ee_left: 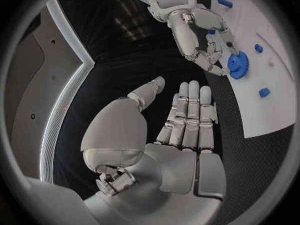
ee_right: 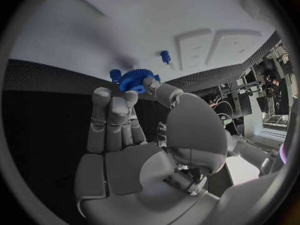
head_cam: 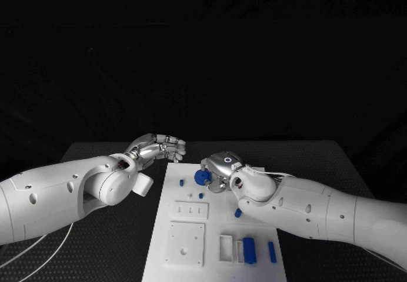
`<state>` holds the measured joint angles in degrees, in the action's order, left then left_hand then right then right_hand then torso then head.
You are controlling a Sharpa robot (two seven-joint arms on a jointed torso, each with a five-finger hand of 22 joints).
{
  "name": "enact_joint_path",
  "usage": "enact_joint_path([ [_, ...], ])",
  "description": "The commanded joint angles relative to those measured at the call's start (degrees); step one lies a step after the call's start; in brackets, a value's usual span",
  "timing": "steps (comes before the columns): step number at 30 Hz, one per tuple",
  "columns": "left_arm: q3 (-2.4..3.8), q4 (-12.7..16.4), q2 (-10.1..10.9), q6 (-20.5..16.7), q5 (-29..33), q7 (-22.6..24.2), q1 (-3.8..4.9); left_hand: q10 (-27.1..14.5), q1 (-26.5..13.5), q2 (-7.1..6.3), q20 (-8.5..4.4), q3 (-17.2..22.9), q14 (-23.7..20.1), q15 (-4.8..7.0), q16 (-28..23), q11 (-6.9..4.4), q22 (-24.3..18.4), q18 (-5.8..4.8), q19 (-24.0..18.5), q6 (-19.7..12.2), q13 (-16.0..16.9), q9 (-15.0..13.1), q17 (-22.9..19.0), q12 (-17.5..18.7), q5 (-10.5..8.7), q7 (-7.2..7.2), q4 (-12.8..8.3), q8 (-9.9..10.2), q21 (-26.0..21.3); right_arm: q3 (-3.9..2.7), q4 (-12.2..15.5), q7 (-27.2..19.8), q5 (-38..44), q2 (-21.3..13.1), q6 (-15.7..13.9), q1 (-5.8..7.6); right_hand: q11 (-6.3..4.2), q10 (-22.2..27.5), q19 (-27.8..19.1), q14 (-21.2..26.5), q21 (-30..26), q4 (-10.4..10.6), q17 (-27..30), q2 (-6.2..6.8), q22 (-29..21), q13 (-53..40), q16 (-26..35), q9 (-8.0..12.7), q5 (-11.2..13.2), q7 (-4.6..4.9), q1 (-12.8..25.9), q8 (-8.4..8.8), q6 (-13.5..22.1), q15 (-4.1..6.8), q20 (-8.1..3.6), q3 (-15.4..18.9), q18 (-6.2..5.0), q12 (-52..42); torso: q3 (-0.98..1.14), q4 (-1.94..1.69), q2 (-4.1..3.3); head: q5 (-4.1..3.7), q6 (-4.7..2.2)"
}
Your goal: Assemble the parts on the task board
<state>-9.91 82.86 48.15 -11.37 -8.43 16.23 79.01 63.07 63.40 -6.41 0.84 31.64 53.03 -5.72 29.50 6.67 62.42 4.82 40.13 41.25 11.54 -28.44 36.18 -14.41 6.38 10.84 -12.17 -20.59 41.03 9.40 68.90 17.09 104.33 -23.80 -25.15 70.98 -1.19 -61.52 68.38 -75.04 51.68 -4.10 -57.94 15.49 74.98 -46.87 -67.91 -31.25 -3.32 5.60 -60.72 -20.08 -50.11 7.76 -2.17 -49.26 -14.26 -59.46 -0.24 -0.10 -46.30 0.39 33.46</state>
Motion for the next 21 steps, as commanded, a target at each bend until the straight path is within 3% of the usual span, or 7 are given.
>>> enact_joint_path([
  [1,0.05,0.1,-0.1,0.3,-0.2,0.6,0.07,0.3,-0.3,-0.12,-0.41,0.2,0.0,-0.26,-0.4,0.23,-0.1,0.61,-0.1,-0.3,0.1,-0.1,0.1,0.3,-0.14,1.23,0.0,0.3,0.4,0.05,-0.1,0.9,1.1,0.3,0.2,-0.10,-0.82,0.3,0.3,0.1,0.3,0.1,-0.1,0.65,0.7,0.1,0.0,-0.1,0.4,-1.39,0.1,-0.29,-11.4,0.33,0.03,-0.2,-0.74,-0.2,0.09,-0.07,-0.02,0.05,-0.02],
  [14,0.05,0.2,-0.5,0.4,-0.2,0.5,0.07,0.3,-0.4,-0.13,-0.42,0.2,0.0,-0.26,-0.4,0.24,-0.1,0.59,-0.1,-0.3,0.1,-0.1,0.1,0.4,-0.15,1.25,0.0,0.4,0.4,0.26,-1.6,1.5,1.4,1.4,1.4,-1.18,-0.80,0.4,0.3,0.1,0.3,0.2,-0.1,0.80,0.7,0.2,0.1,-0.1,0.4,-1.35,0.1,-0.18,-11.3,0.31,0.06,-0.3,-0.74,-0.2,0.10,0.14,0.00,0.27,-0.02],
  [21,0.05,0.1,-0.6,0.4,-0.2,0.5,0.07,0.3,-0.4,-0.12,-0.42,0.2,0.0,-0.26,-0.4,0.24,-0.1,0.58,-0.1,-0.3,0.1,-0.1,0.1,0.4,-0.15,1.26,0.0,0.4,0.4,0.28,-2.3,1.5,1.4,1.7,1.6,-1.28,-0.77,0.4,0.2,0.1,0.2,0.2,-0.1,0.95,0.7,0.2,0.2,-0.1,0.4,-1.32,0.0,-0.09,-11.2,0.29,0.08,-0.4,-0.74,-0.2,0.11,-0.06,0.00,0.37,0.17],
])
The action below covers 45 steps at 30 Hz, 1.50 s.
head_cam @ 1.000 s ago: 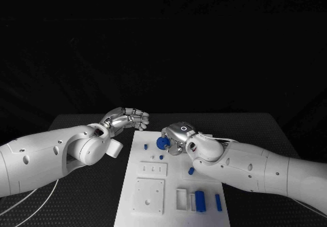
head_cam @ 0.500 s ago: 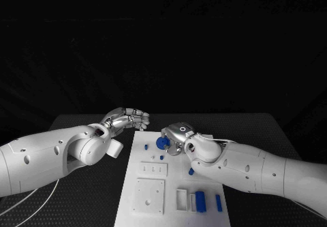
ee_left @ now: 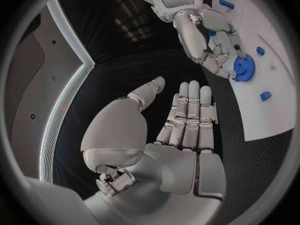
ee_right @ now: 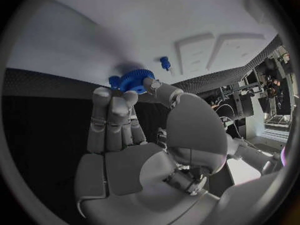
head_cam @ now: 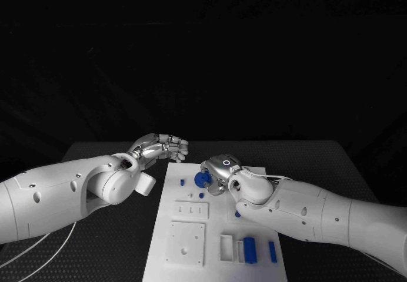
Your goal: Assemble the parts on the task board
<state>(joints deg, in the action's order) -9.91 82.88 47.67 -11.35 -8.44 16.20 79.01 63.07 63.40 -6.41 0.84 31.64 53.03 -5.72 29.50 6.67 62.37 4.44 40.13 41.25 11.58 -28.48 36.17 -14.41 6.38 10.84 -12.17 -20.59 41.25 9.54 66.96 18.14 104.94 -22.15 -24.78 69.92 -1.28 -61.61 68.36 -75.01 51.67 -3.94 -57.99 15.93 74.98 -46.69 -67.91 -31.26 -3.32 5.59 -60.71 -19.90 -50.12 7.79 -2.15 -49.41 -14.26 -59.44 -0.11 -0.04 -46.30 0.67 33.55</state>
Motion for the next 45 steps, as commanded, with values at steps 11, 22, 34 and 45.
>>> enact_joint_path([
  [11,0.05,0.2,-0.1,0.4,-0.2,0.5,0.08,0.3,-0.5,-0.13,-0.43,0.2,0.0,-0.26,-0.4,0.25,-0.1,0.95,-0.1,-0.4,0.1,-0.1,0.1,0.4,-0.15,1.27,0.1,0.4,0.2,0.19,-0.9,0.5,0.7,0.5,1.4,-0.23,-0.55,0.7,0.1,0.1,0.1,0.0,-0.1,0.74,0.7,0.2,0.3,-0.1,0.4,-1.15,0.0,0.09,-10.7,0.16,0.10,-0.3,-0.74,-0.2,-0.06,0.06,0.03,0.13,0.17],
  [22,0.05,0.2,-0.1,0.4,-0.2,0.4,0.08,0.3,-0.5,-0.15,-0.43,0.2,0.0,-0.26,-0.4,0.25,-0.2,0.94,-0.1,-0.4,0.1,-0.1,0.1,0.4,-0.16,1.28,0.1,0.5,0.3,0.45,-1.3,0.3,-0.3,0.8,2.2,-0.23,0.91,1.7,-0.5,0.3,-0.2,-2.9,-0.6,1.20,0.7,0.5,0.9,1.2,0.4,0.44,0.2,3.25,-5.8,-1.13,0.11,1.8,-0.74,-0.5,-0.05,0.05,0.04,0.11,0.34],
  [34,0.05,0.2,-0.1,0.4,-0.2,0.4,0.08,0.3,-0.5,-0.15,-0.44,0.2,0.0,-0.26,-0.4,0.25,-0.2,0.93,-0.1,-0.4,0.1,-0.1,0.1,0.5,-0.16,1.28,0.1,0.5,0.3,0.52,-0.9,0.0,-0.8,1.0,1.7,-0.23,1.43,2.0,-0.6,0.3,-0.2,-4.5,-0.8,1.22,0.7,0.5,1.1,2.0,0.3,1.03,0.6,4.26,-4.4,-1.66,0.16,3.3,-0.74,-0.7,-0.02,0.05,0.04,0.21,0.36],
  [45,0.05,0.0,-0.1,0.4,-0.2,0.4,0.08,0.3,-0.6,-0.14,-0.44,0.2,0.0,-0.26,-0.4,0.25,-0.2,0.91,-0.1,-0.4,0.2,-0.2,0.1,0.5,-0.16,1.29,0.2,0.5,0.3,0.52,-1.2,-0.4,-4.0,0.3,4.9,-0.22,1.60,2.3,-0.5,0.2,-0.2,-8.0,-1.4,-1.68,0.7,0.7,1.3,3.2,-18.8,1.19,-3.9,5.71,-1.9,-1.84,0.43,-4.1,-0.74,-1.4,-0.05,0.03,0.06,0.12,0.28],
])
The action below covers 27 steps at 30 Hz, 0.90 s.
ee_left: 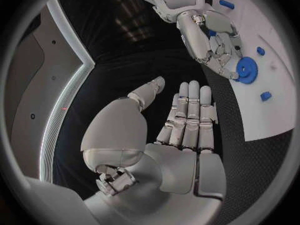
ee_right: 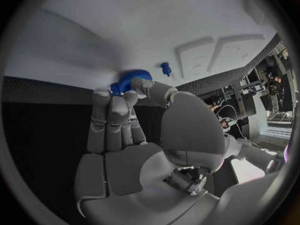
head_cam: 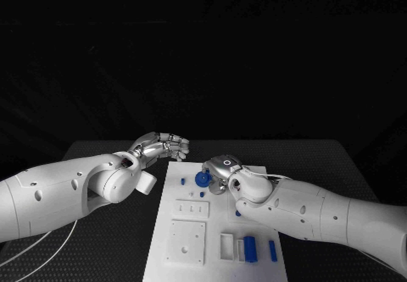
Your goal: Assemble the parts on the task board
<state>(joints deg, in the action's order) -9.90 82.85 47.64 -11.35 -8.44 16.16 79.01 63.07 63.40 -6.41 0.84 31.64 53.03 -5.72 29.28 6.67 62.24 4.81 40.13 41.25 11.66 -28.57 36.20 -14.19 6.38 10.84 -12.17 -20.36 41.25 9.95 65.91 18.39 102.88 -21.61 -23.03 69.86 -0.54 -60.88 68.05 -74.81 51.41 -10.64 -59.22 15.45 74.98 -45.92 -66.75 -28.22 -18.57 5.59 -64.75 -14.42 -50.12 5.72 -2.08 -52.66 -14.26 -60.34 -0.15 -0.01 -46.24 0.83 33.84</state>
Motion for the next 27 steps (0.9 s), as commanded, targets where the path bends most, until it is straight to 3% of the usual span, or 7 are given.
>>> enact_joint_path([
  [1,0.05,0.0,-0.1,0.4,-0.2,0.4,0.08,0.3,-0.6,-0.13,-0.44,0.2,0.0,-0.26,-0.2,0.25,-0.1,0.55,-0.1,-0.4,0.1,-0.1,0.1,0.3,-0.16,1.29,0.2,0.3,0.3,0.12,-0.2,-0.7,-2.2,-0.3,3.3,-0.16,0.84,1.8,-0.3,0.0,0.1,-2.2,-0.3,-1.73,0.8,-0.1,0.2,0.2,-4.0,1.13,1.0,0.15,-2.0,0.23,0.49,-0.8,-0.74,-0.7,-0.01,0.00,0.00,-0.05,-0.01],
  [14,0.04,-0.3,-0.1,0.4,-0.2,0.4,0.07,0.3,-0.7,-0.12,-0.45,0.2,0.0,-0.26,-0.2,0.25,-0.1,0.54,-0.1,-0.4,0.1,-0.1,0.1,0.3,-0.16,1.29,0.2,0.3,0.4,0.12,0.1,-0.2,-2.4,-1.2,1.0,-0.15,0.78,2.0,-0.1,-0.1,0.3,-3.2,-0.7,-3.15,0.8,-0.3,0.2,0.5,-5.2,1.10,2.6,-0.10,-2.2,0.31,0.53,-2.0,-0.74,-1.4,0.03,0.15,0.03,0.00,-0.05],
  [25,0.04,-0.6,0.2,0.3,-0.2,0.6,0.07,0.3,-0.7,-0.13,-0.46,0.2,0.0,-0.26,-0.2,0.25,-0.2,0.54,-0.1,-0.4,0.1,-0.1,0.1,0.3,-0.15,1.29,0.2,0.3,0.4,0.08,2.9,-1.2,-4.4,-4.4,-7.3,0.38,0.84,1.9,0.1,-0.3,0.5,-3.4,-0.9,-2.72,0.8,-0.2,0.2,0.7,-4.0,1.18,3.0,-0.20,-2.3,0.24,0.41,-3.3,-0.74,-1.7,0.01,0.18,0.11,-0.10,-0.38],
  [26,0.04,-0.7,0.3,0.3,-0.2,0.6,0.07,0.3,-0.7,-0.17,-0.47,0.2,0.0,-0.26,-0.2,0.25,-0.2,0.54,-0.2,-0.4,0.1,-0.1,0.1,0.3,-0.16,1.29,0.2,0.3,0.4,0.07,3.5,-1.8,-5.3,-5.0,-8.3,0.64,1.01,1.5,0.6,-0.5,0.8,-2.1,-1.0,0.43,0.9,-0.4,0.1,0.8,-2.3,1.27,5.3,-0.05,-2.0,-0.01,0.55,-1.5,-0.69,-2.1,0.02,0.21,0.12,-0.11,-0.44],
  [27,0.04,-0.8,0.3,0.2,-0.2,0.6,0.07,0.3,-0.6,-0.17,-0.47,0.2,0.0,-0.26,-0.2,0.25,-0.2,0.54,-0.2,-0.4,0.2,-0.1,0.1,0.3,-0.15,1.29,0.2,0.3,0.4,0.04,4.1,-2.6,-6.4,-5.5,-9.1,0.94,1.05,1.4,0.7,-0.6,0.9,-1.5,-1.1,1.19,0.9,-0.4,0.0,0.8,-1.6,1.35,6.0,-0.03,-1.9,0.01,0.54,-0.7,-0.74,-2.2,0.03,0.25,0.13,-0.13,-0.50],
])
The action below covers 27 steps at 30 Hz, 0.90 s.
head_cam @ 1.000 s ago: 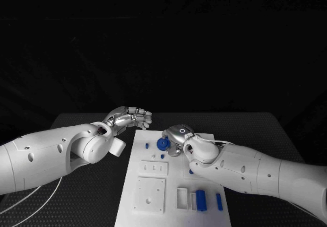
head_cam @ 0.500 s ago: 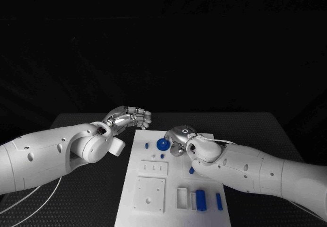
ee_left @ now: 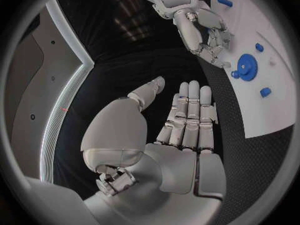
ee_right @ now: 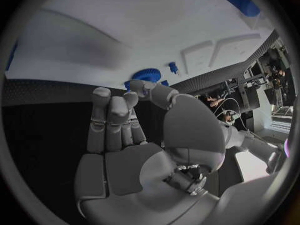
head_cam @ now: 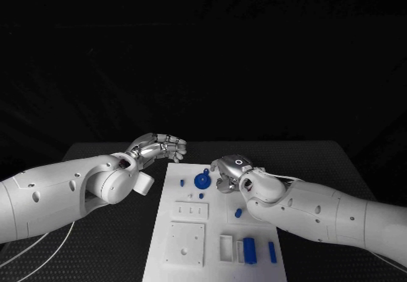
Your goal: Assemble the parts on the task board
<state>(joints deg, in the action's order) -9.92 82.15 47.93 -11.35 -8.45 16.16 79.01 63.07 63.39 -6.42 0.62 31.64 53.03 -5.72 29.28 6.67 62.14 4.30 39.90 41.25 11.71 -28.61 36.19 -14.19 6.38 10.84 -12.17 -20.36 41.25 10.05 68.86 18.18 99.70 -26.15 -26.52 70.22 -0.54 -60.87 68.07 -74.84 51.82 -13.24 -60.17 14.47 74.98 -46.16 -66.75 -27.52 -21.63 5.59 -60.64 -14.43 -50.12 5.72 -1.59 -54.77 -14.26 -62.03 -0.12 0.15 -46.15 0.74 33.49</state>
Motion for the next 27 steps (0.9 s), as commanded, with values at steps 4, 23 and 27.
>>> enact_joint_path([
  [4,0.05,-0.7,0.0,0.4,-0.2,0.8,0.08,0.4,-0.3,-0.08,-0.27,0.3,0.0,-0.24,-0.3,0.23,-0.2,1.06,0.0,-0.1,0.2,-0.2,0.1,0.4,-0.14,1.20,0.0,0.3,0.4,-0.39,2.4,-7.9,-13.3,-3.3,-6.7,2.13,0.95,1.4,0.7,-0.7,0.9,1.0,-0.5,2.57,1.0,-0.4,-0.2,0.1,9.8,1.22,4.3,0.02,-1.3,0.12,-0.54,8.2,-0.74,-1.1,0.04,0.17,0.09,-0.14,-0.31],
  [23,-0.02,-6.1,-1.1,4.5,-4.5,2.4,-0.01,2.9,0.8,-0.25,-0.60,0.9,1.7,0.64,-2.5,-1.33,-1.8,-0.24,-1.8,4.3,0.4,-1.0,-0.8,2.5,0.28,-1.11,-3.1,-0.1,0.3,-2.13,-2.8,-29.4,-37.8,-15.5,11.2,3.17,2.29,4.1,-1.6,0.4,0.5,-3.0,-1.5,-3.13,1.0,-0.7,0.1,0.0,18.2,2.69,0.0,-0.12,0.2,-1.13,-0.70,22.8,-0.74,-2.0,0.63,1.88,1.51,-0.99,-1.34],
  [27,-0.04,-6.6,-1.4,5.5,-5.1,2.4,-0.31,2.4,-0.4,-2.10,-0.83,0.4,2.3,0.70,-3.1,-1.19,-2.2,-0.57,-2.0,3.6,0.1,-0.9,-1.0,3.6,-0.83,-0.92,-2.5,0.6,0.3,-2.14,-2.6,-29.4,-37.7,-17.5,11.1,1.65,2.30,4.2,-1.8,0.5,0.4,-3.1,-1.5,-3.46,0.9,-0.6,0.3,0.0,17.8,2.70,-0.3,-0.14,0.1,-1.14,-0.56,23.6,-0.74,-2.0,0.85,2.16,1.73,-0.74,-1.30],
])
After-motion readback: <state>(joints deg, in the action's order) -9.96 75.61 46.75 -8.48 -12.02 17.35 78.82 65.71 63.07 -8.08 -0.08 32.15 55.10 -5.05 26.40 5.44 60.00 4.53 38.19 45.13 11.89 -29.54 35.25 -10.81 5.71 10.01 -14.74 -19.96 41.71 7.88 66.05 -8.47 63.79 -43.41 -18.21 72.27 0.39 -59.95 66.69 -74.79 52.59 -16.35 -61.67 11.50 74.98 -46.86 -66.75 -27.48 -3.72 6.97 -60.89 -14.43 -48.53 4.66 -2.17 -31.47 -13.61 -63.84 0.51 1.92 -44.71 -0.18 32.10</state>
